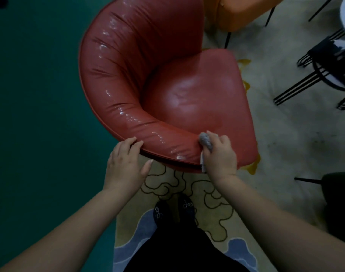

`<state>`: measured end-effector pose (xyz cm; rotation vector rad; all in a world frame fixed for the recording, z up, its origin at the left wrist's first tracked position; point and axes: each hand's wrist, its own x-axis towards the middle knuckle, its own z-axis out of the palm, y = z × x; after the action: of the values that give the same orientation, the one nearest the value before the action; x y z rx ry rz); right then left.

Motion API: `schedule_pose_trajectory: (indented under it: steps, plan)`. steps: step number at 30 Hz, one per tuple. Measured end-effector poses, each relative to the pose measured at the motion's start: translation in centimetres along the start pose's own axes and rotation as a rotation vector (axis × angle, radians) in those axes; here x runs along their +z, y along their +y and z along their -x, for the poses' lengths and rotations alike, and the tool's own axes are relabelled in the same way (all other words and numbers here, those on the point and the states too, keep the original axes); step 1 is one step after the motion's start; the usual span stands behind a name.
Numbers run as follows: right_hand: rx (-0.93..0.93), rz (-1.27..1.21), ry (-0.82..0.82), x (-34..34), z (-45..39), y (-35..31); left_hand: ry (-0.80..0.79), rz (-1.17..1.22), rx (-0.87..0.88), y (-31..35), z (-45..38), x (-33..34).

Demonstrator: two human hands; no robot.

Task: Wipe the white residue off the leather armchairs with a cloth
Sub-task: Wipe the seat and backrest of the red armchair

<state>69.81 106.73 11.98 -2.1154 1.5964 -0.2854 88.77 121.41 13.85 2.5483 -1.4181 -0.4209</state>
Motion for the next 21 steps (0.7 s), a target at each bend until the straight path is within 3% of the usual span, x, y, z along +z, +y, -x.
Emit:
schedule_pose_trajectory:
  steps: [3, 8, 11, 14, 17, 21]
  plan:
    - [0.004, -0.037, 0.013, 0.9, 0.6, -1.5, 0.009, 0.008, -0.017, -0.2, 0.0, -0.2]
    - [-0.225, -0.113, -0.081, 4.4, 0.8, -8.0, 0.003, 0.03, -0.05, 0.2, 0.2, -0.1]
    - [-0.325, -0.079, -0.106, 4.0, 0.0, -7.0, -0.01, 0.035, -0.039, -0.1, 0.2, -0.1]
    - [-0.218, -0.001, -0.073, 2.2, -1.5, -3.3, -0.032, 0.058, -0.027, -0.7, 0.2, -0.3]
    - [-0.043, -0.113, -0.039, 1.0, -2.7, -2.1, -0.049, 0.085, -0.029, -0.8, 0.2, -0.5]
    - [-0.298, -0.146, -0.119, 2.3, -0.5, -5.7, -0.057, 0.102, -0.046, -0.7, 0.3, -0.2]
